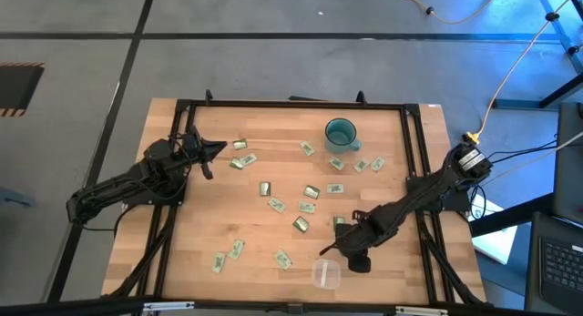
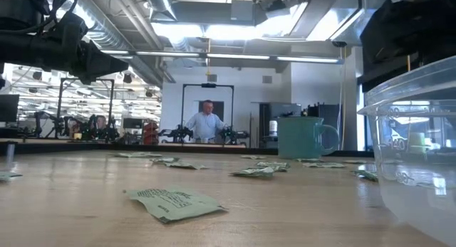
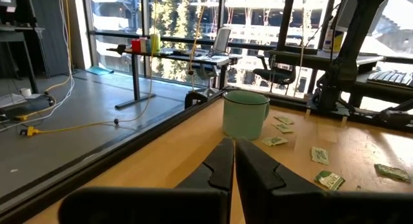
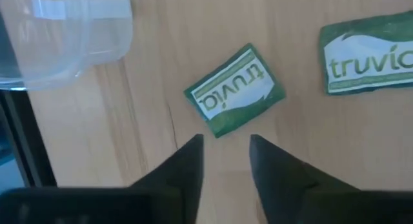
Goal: Pick and place items into bin
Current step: Put the green truvia packet into the transparent bin
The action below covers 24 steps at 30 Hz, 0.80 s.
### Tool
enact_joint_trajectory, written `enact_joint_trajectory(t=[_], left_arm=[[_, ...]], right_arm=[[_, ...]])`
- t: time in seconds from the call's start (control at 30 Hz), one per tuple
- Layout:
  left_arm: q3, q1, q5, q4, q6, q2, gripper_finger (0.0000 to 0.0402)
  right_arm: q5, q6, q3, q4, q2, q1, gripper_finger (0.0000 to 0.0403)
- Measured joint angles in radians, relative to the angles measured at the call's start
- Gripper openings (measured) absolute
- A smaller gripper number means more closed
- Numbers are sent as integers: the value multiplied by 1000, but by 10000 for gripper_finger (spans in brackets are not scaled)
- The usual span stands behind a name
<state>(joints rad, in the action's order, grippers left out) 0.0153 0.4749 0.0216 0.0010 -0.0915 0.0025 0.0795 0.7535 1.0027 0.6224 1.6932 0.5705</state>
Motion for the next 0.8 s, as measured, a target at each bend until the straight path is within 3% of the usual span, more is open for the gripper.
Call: enact_joint_trajectory(t=[0.13,0.27,0.8], left_arm=[[0,0,0,0,0,0,13],[0,0,0,0,0,0,11],[0,0,-4,-3,0,0,11]], right_arm=[[-1,1,0,-27,0,0,169],[-8,1,0,-43,0,1,177],[-60,1,5,-68,126,66,117]])
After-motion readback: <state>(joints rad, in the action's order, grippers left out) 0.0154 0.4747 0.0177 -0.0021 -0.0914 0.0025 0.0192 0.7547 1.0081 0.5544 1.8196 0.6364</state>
